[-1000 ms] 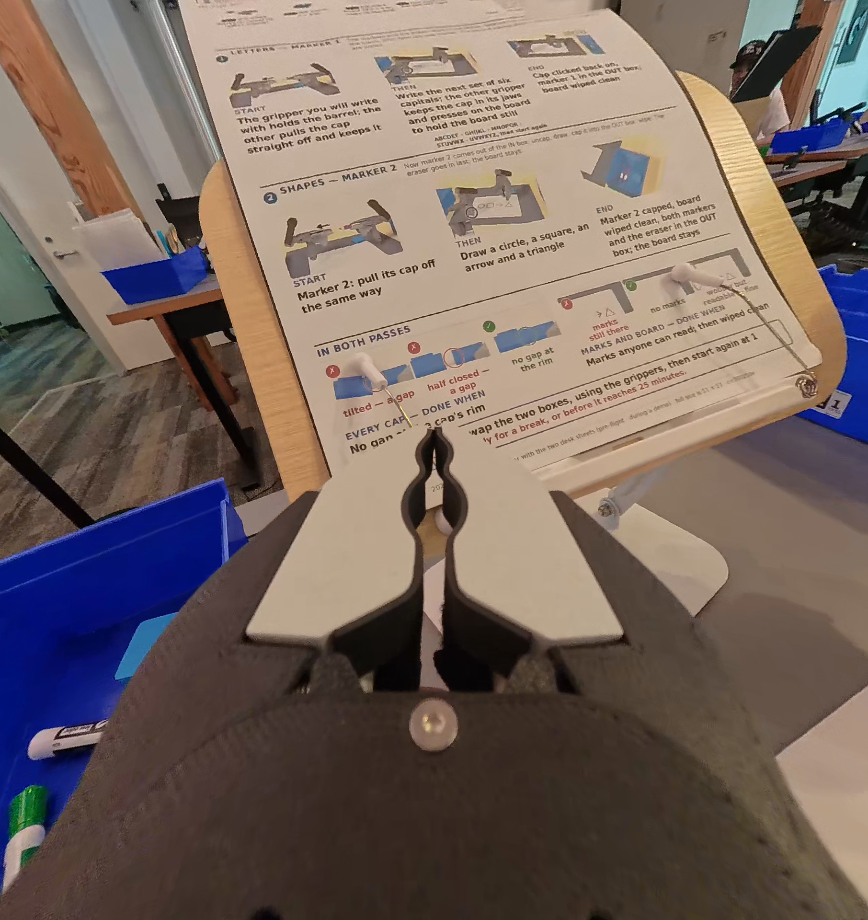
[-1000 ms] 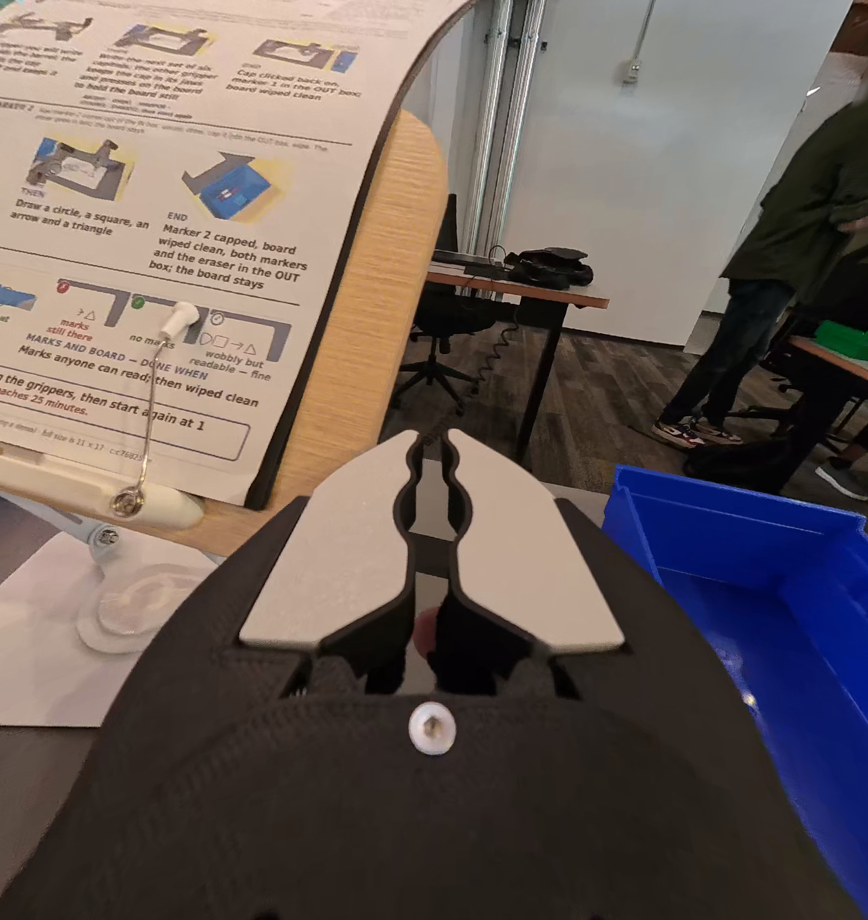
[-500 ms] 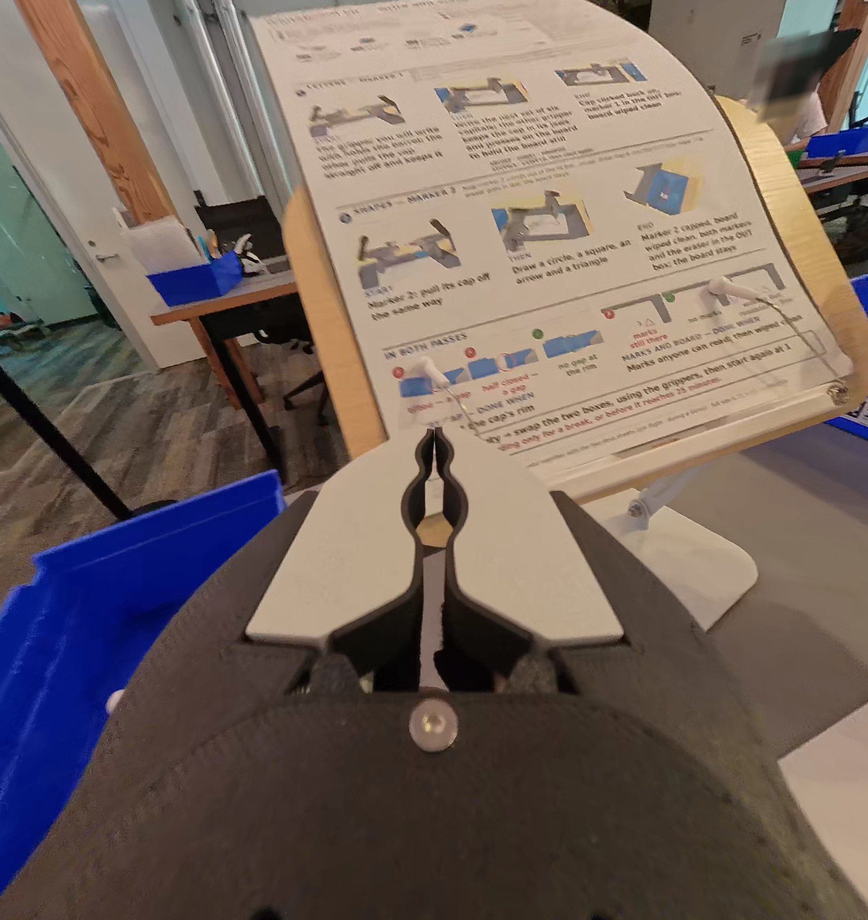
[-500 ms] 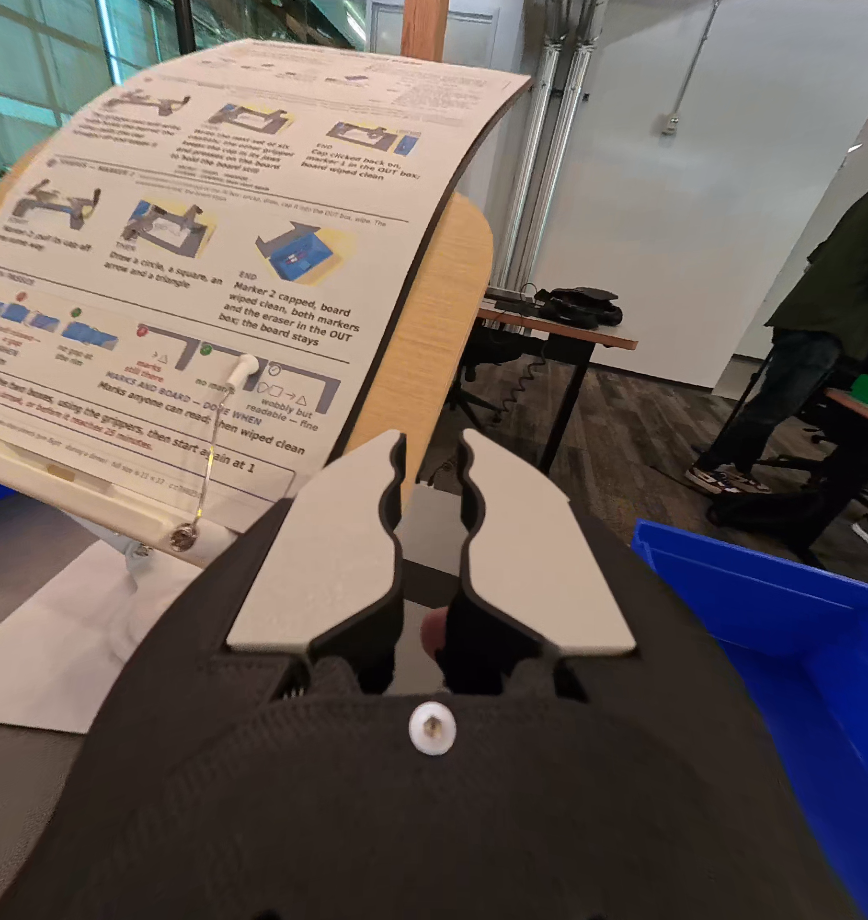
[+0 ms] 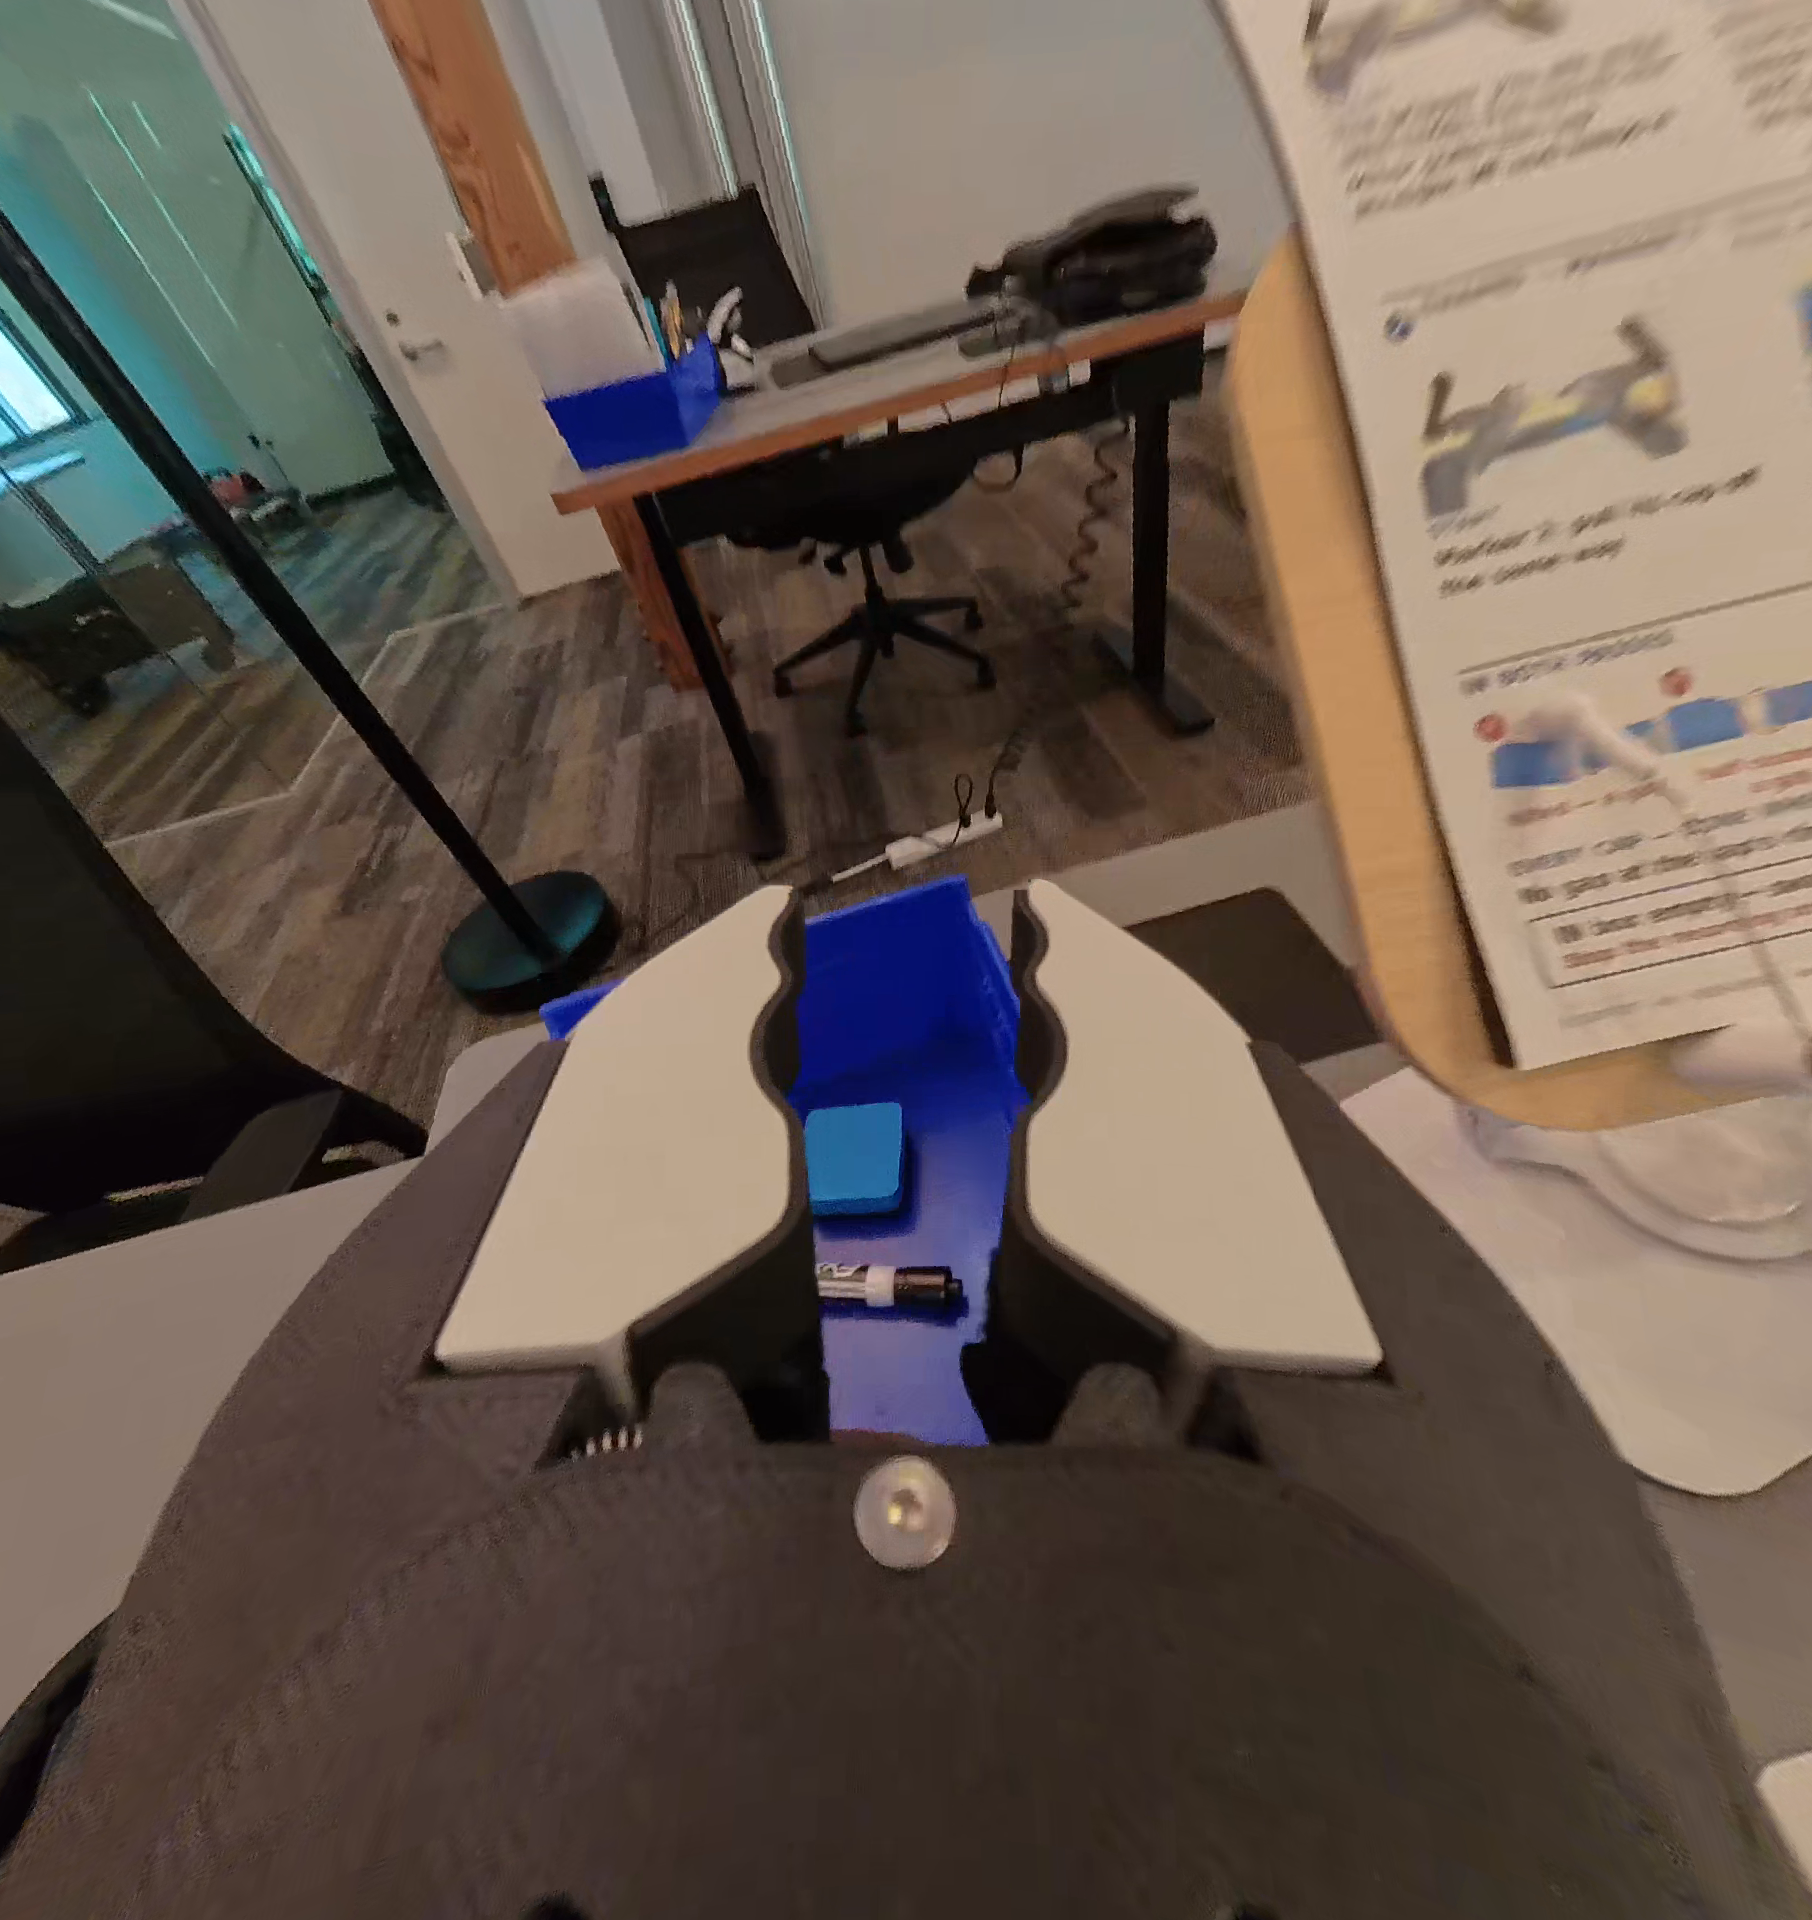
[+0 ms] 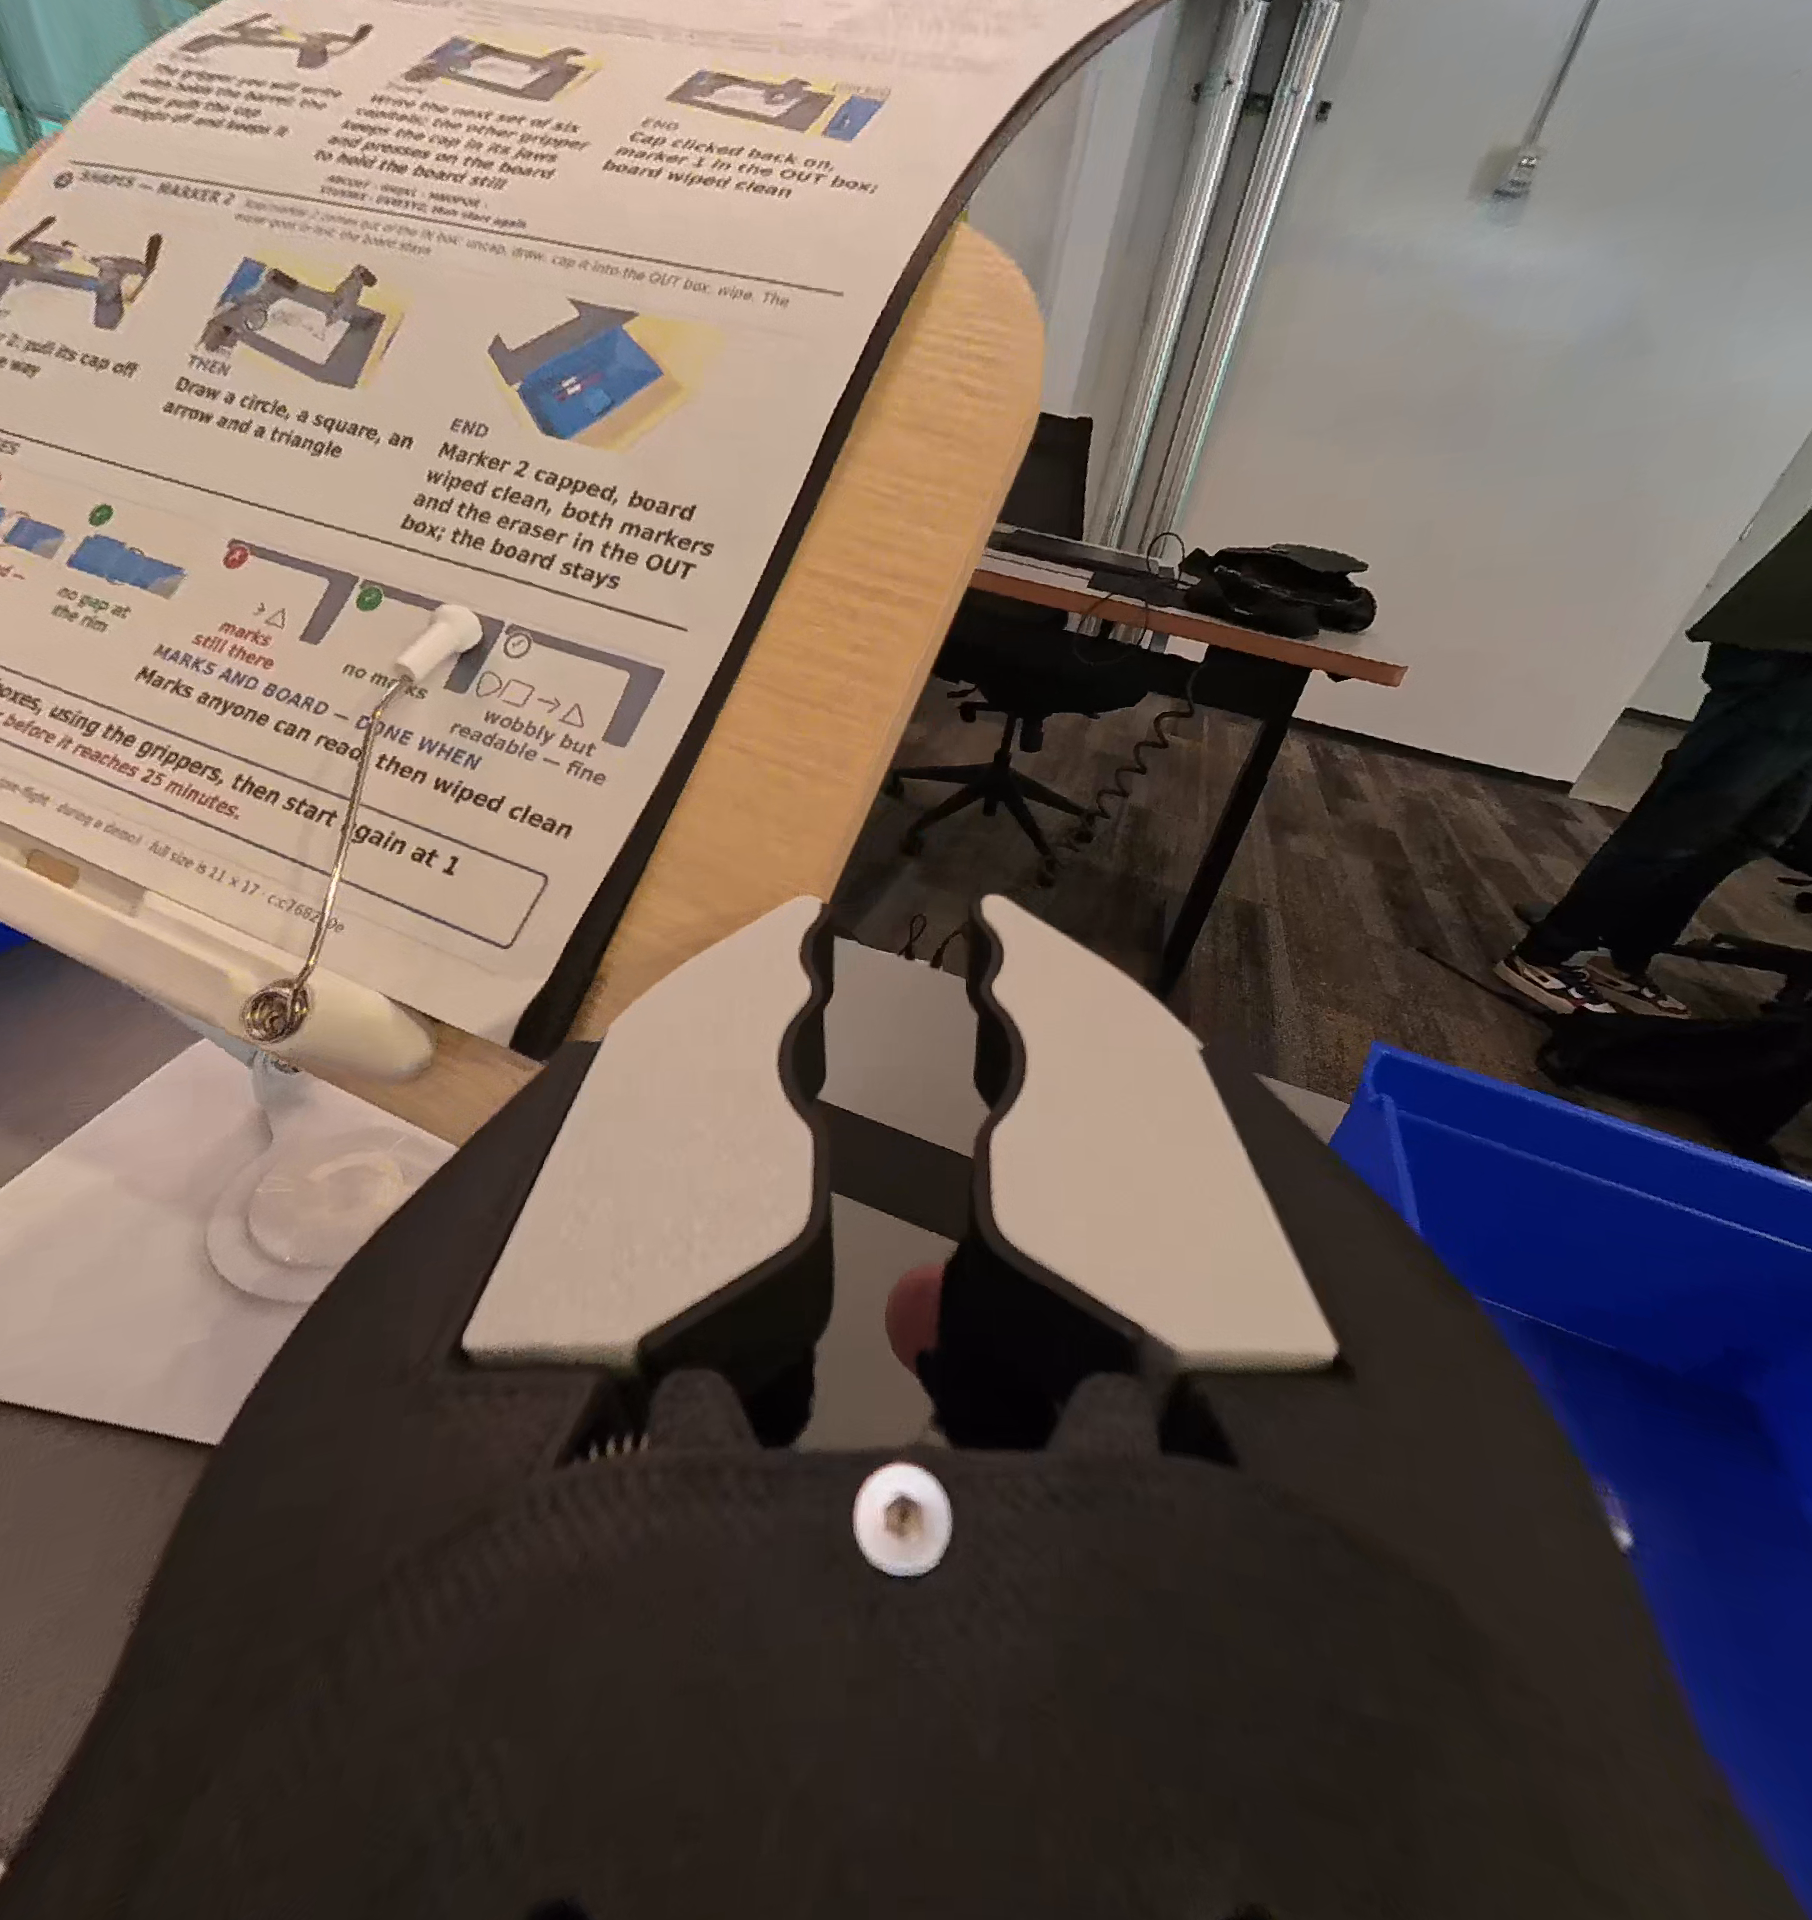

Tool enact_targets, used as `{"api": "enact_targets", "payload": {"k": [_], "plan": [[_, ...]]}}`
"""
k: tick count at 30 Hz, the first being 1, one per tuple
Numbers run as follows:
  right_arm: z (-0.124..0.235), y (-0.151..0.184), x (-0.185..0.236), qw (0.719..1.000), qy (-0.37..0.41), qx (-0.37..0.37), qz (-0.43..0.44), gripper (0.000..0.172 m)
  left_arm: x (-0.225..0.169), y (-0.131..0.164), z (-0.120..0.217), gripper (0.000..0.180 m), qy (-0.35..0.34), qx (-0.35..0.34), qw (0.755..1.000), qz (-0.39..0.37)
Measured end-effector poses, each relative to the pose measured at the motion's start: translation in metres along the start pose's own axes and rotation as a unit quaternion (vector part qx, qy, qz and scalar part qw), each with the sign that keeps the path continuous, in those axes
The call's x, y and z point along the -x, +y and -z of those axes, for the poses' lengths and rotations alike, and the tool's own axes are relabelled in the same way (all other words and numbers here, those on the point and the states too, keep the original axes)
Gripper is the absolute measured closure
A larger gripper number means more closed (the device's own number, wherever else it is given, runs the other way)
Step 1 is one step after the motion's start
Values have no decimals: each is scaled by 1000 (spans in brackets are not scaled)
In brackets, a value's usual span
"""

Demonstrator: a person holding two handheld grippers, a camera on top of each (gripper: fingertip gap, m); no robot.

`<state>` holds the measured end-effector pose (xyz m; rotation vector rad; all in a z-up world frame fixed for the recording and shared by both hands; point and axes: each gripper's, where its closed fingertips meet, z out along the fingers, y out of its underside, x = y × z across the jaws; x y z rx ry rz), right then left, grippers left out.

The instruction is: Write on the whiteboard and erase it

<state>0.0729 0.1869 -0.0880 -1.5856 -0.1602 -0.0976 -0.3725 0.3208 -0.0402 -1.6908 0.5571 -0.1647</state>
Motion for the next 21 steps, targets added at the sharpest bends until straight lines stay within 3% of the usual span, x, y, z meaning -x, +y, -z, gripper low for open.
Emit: {"api": "enact_targets", "payload": {"k": [6, 11, 16, 21], "plan": [[-2, 9, -3, 1000, -14, 11, 12, 143, 12, 65, -66, 129, 20, 80, 997, -7], [-5, 19, -4, 999, -33, 22, 6, 141, 20, 144, -114, 115, 68, 209, 976, 1], [-9, 31, -2, 997, -55, 47, -3, 136, 20, 196, -138, 102, 82, 307, 948, -13], [-11, 37, -3, 997, -55, 58, 3, 135, 29, 239, -146, 103, 67, 388, 919, -15]]}}
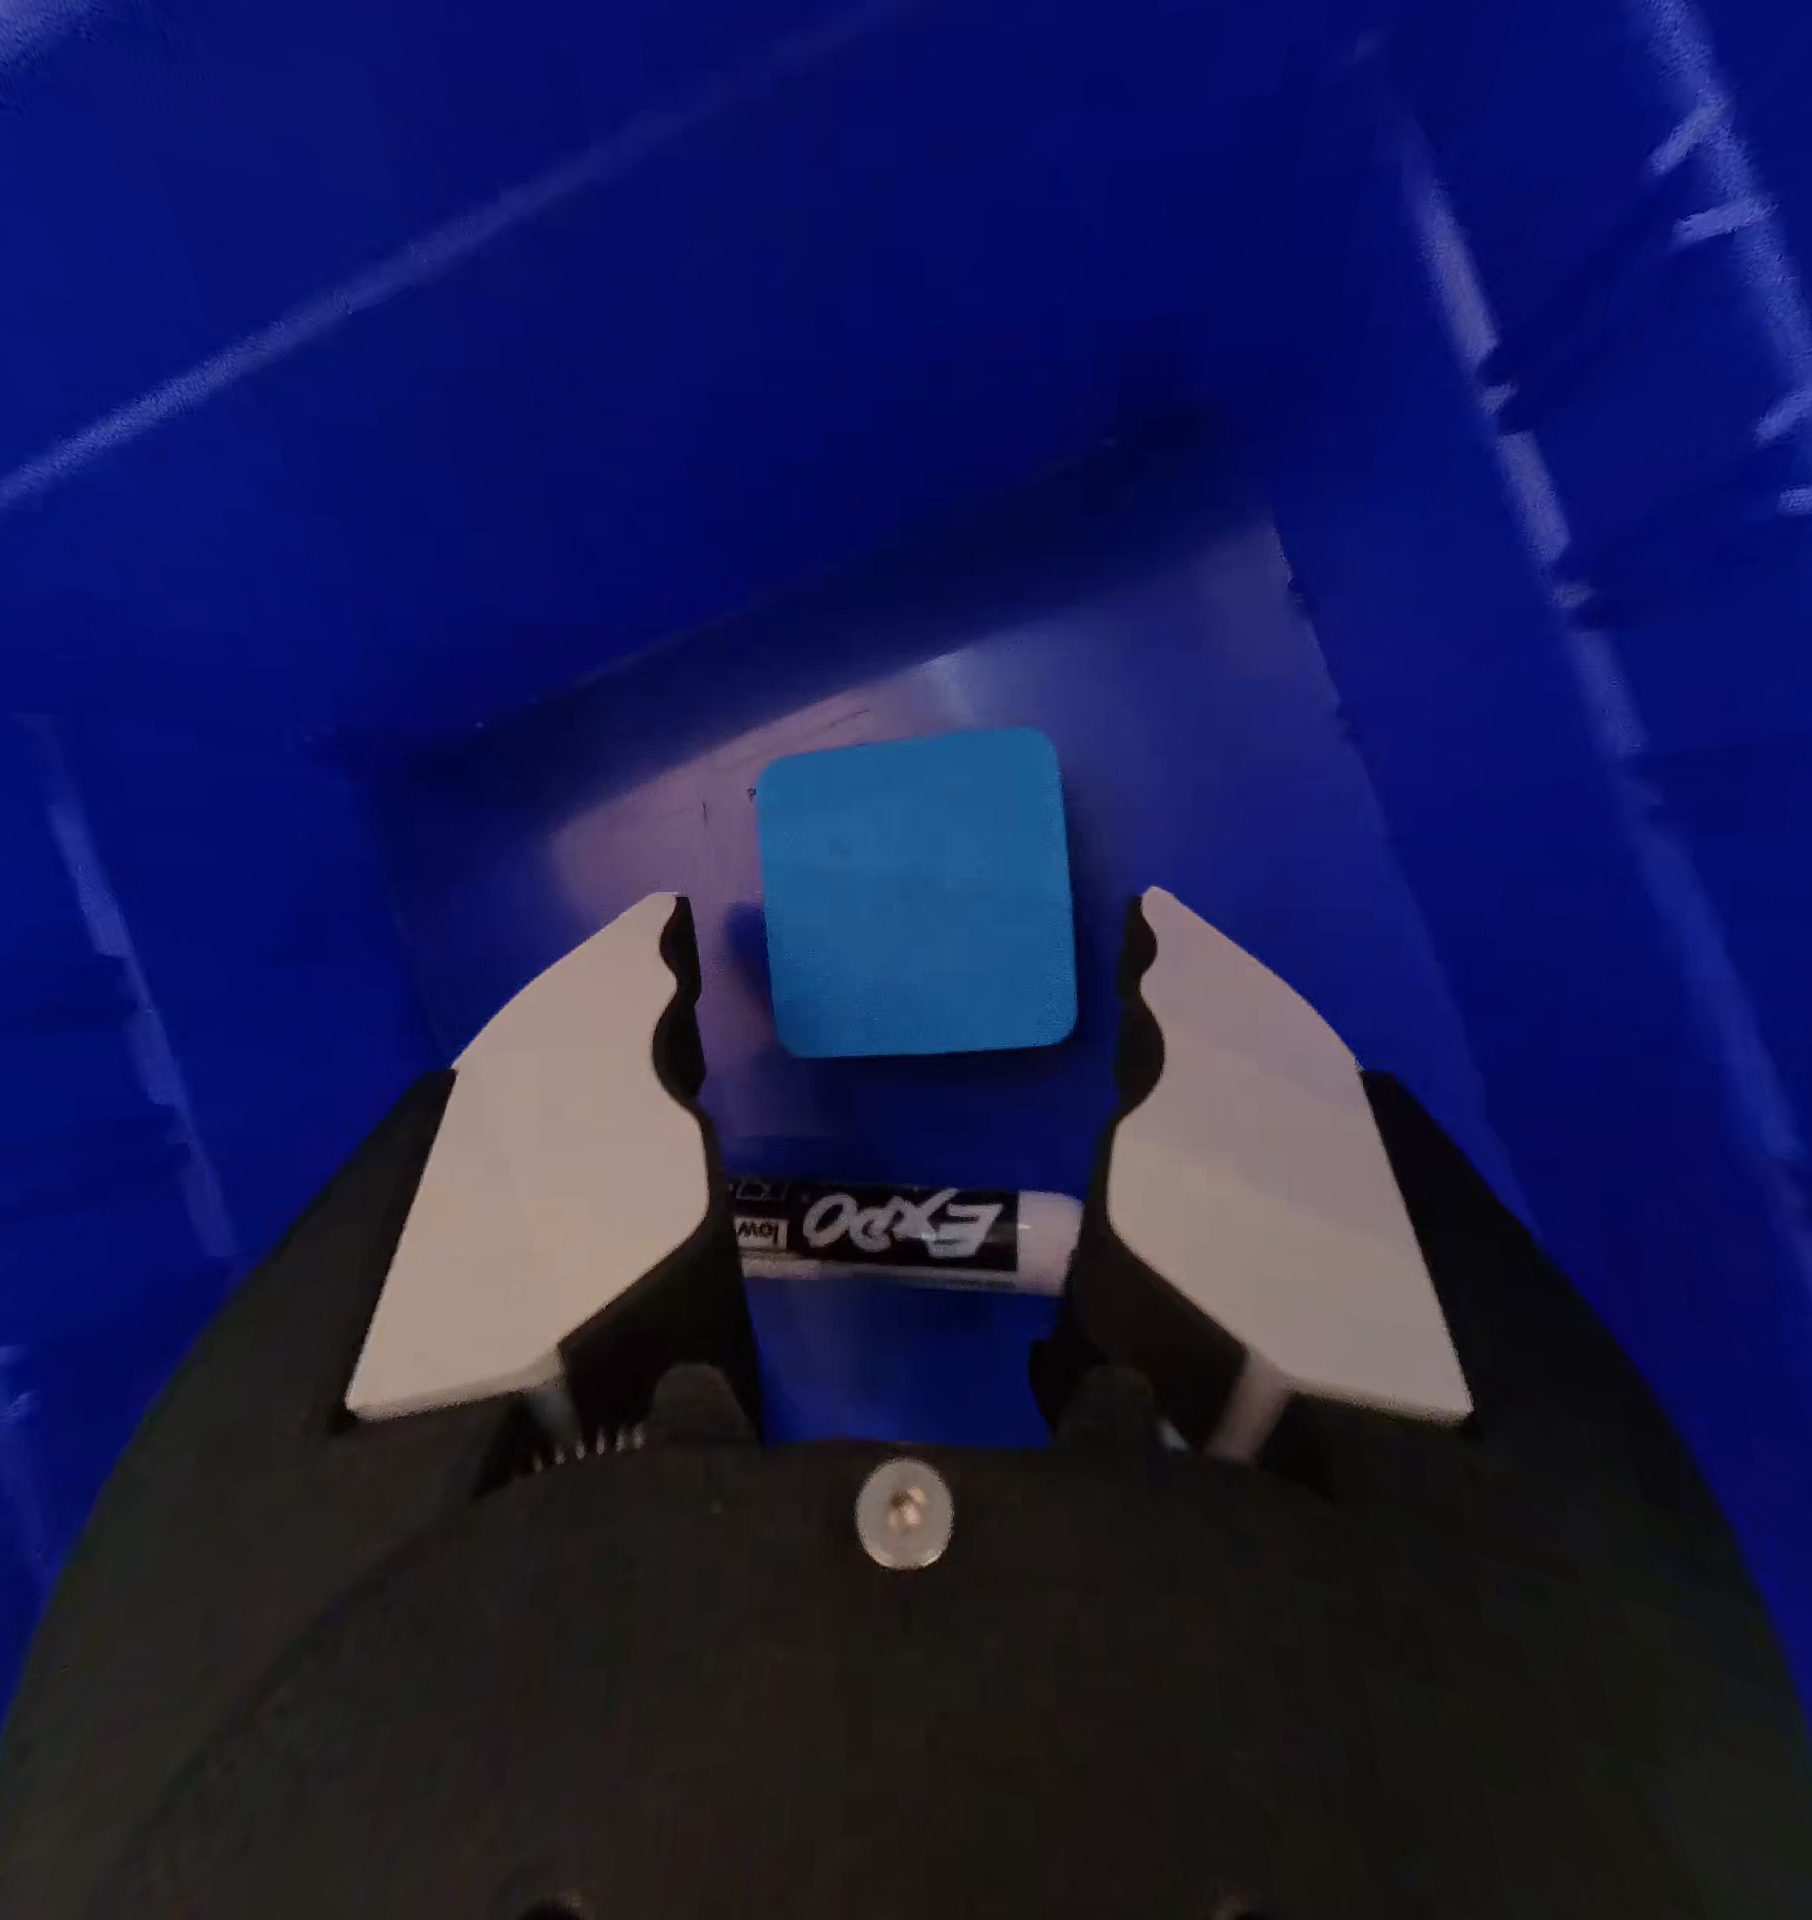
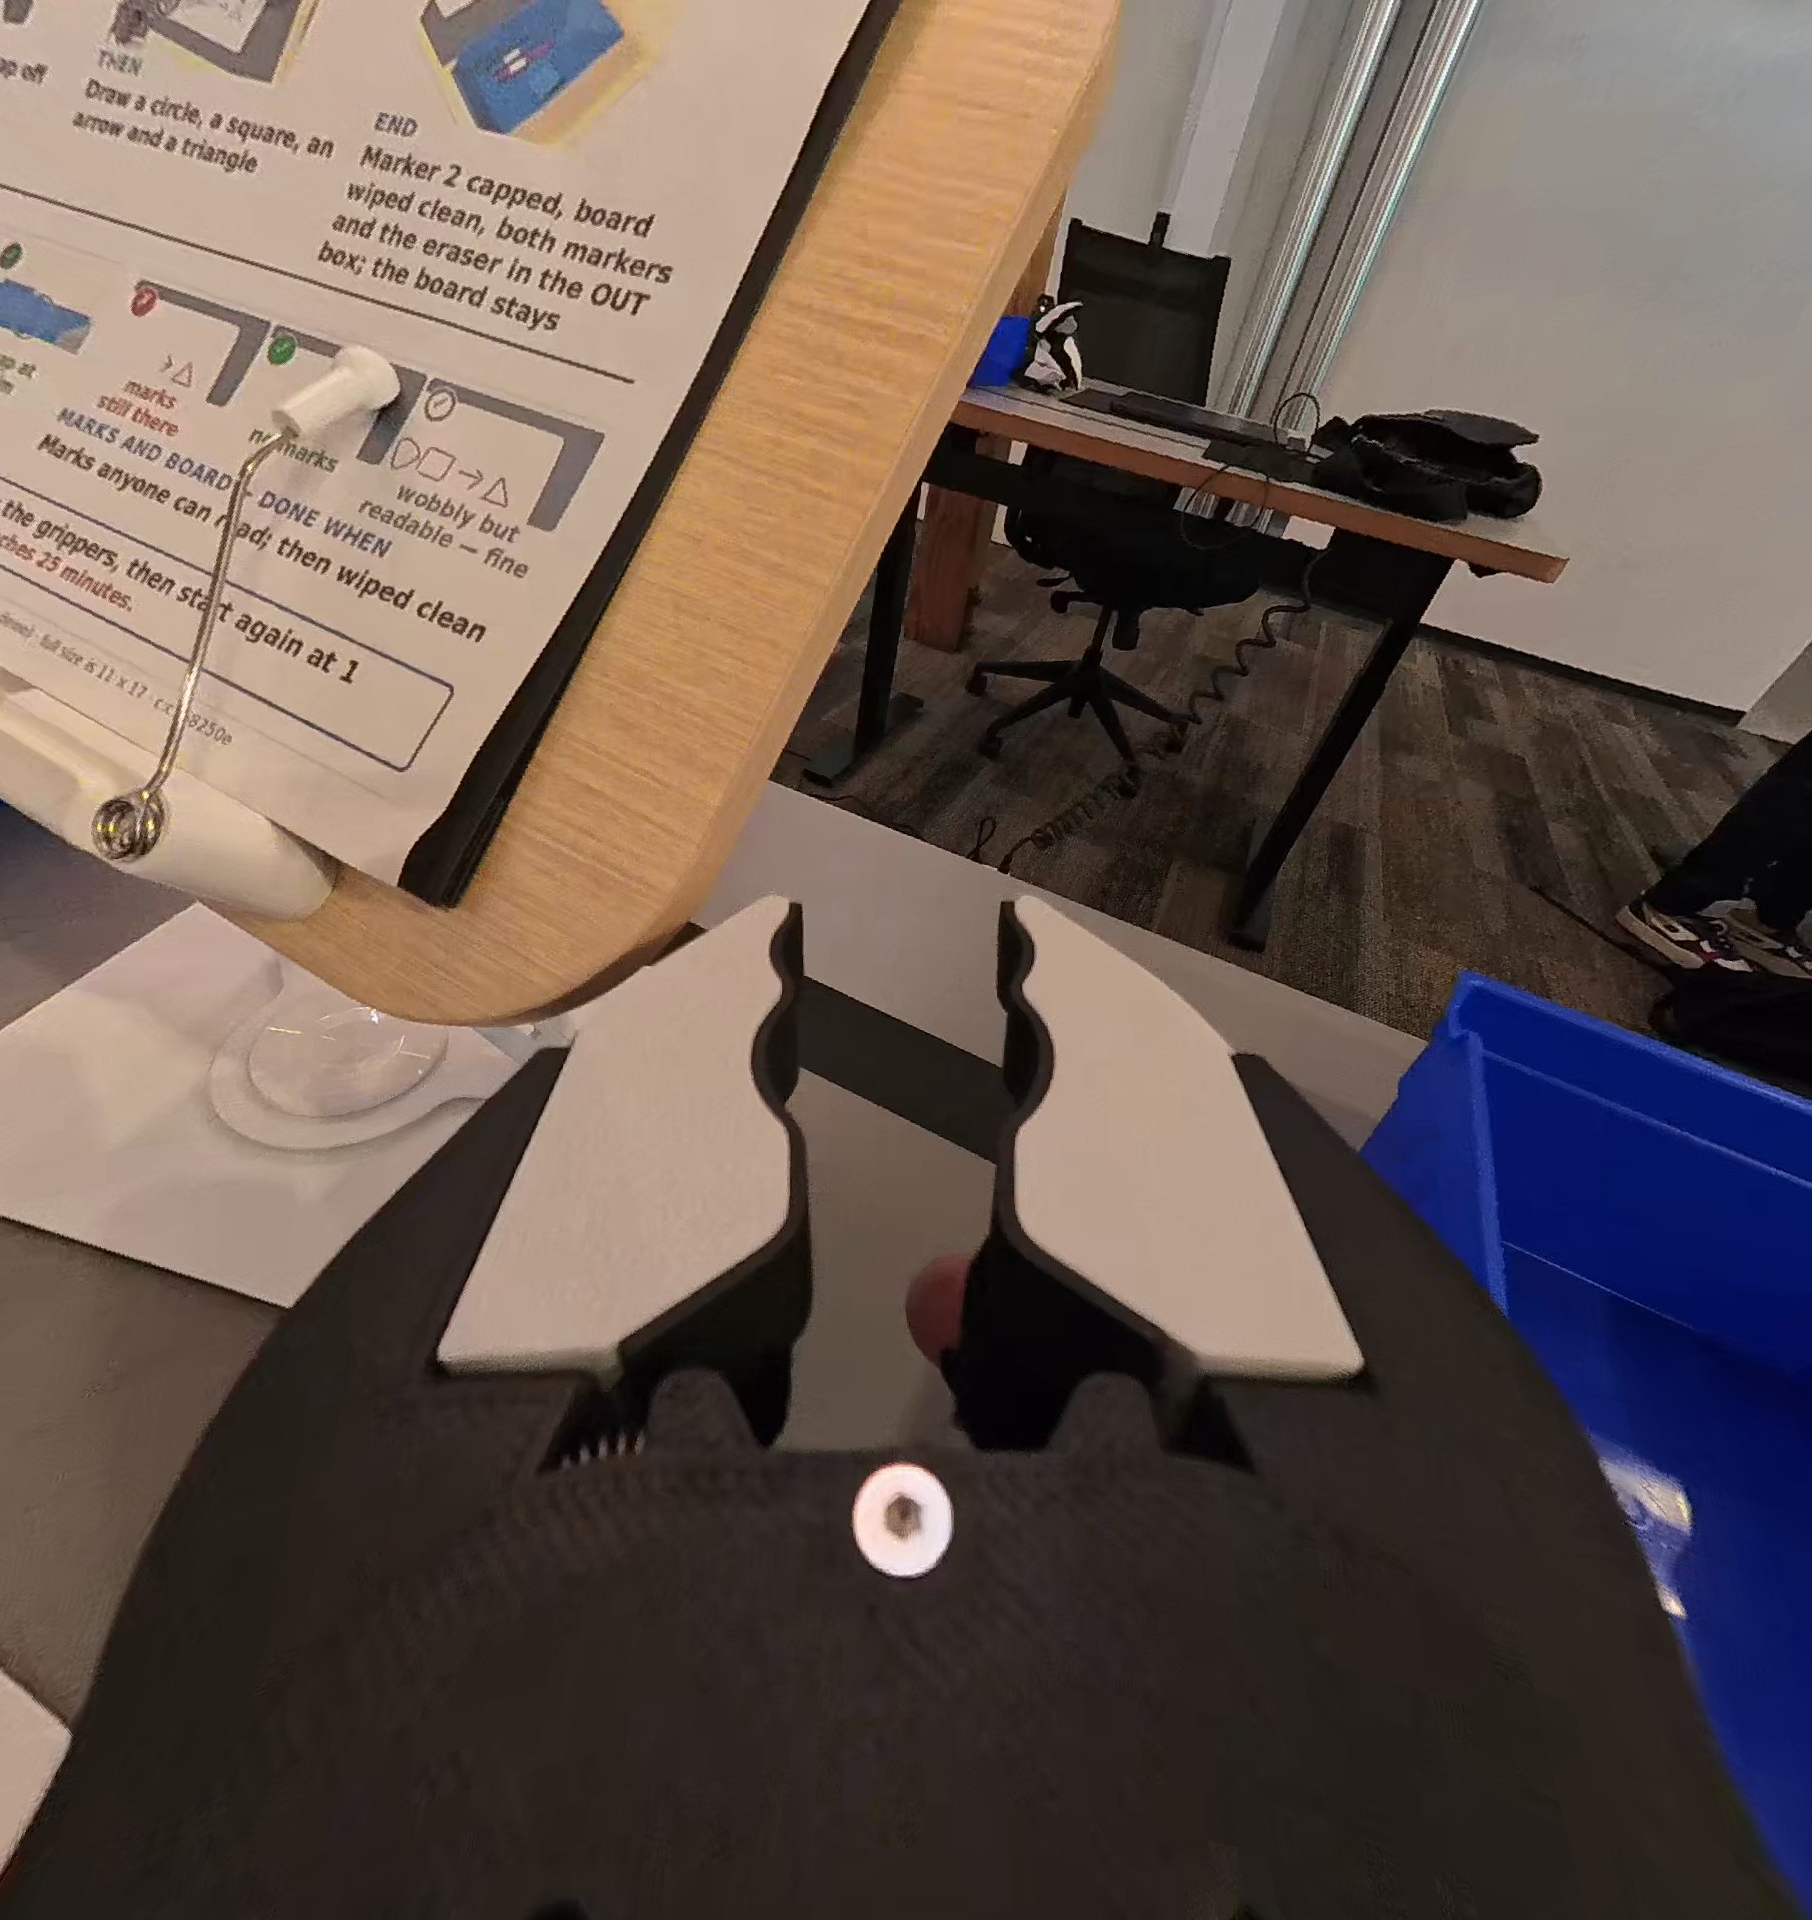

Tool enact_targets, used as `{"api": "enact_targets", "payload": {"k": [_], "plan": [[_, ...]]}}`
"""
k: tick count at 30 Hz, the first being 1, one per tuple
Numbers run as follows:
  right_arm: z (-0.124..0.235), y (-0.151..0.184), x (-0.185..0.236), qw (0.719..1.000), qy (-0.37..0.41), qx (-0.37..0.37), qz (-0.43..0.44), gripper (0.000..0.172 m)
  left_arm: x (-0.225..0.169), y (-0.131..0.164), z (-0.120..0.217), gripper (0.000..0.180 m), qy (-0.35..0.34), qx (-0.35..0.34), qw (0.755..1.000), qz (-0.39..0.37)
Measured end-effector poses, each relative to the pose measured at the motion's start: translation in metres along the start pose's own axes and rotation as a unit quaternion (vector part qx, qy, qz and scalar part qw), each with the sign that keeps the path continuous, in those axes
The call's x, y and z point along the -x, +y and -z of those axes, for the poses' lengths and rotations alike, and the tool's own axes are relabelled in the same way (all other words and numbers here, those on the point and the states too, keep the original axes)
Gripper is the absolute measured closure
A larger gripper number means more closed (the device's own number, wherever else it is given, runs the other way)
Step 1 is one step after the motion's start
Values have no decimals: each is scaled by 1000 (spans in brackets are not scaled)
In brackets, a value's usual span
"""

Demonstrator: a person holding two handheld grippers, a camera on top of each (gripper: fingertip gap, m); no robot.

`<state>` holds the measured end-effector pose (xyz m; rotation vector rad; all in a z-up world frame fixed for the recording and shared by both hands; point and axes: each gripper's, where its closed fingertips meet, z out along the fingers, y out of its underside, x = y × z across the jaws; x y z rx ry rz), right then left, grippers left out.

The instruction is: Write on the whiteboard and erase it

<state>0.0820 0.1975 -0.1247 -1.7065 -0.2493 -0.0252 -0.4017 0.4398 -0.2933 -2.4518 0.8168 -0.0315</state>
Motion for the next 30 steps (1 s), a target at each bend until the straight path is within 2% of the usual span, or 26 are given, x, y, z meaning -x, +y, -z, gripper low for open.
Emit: {"api": "enact_targets", "payload": {"k": [3, 5, 13, 20, 26, 30], "plan": [[-1, 2, 1, 1000, -2, 4, 6, 135, 1, 2, -6, 110, 25, 0, 999, 34], [-2, 4, 1, 1000, -3, 7, 7, 135, -3, 2, -7, 122, 52, 1, 997, 49], [0, 0, 4, 1000, -16, 7, 11, 136, -2, -3, 5, 123, 54, -32, 997, 44], [10, -14, 2, 999, -23, -4, 26, 136, -17, -21, 70, 124, 56, -100, 993, 9], [26, -36, -1, 999, -29, -22, 38, 139, -51, -33, 138, 124, 70, -162, 984, -37], [35, -48, 2, 998, -40, -29, 45, 141, -78, -34, 174, 124, 72, -179, 978, -81]]}}
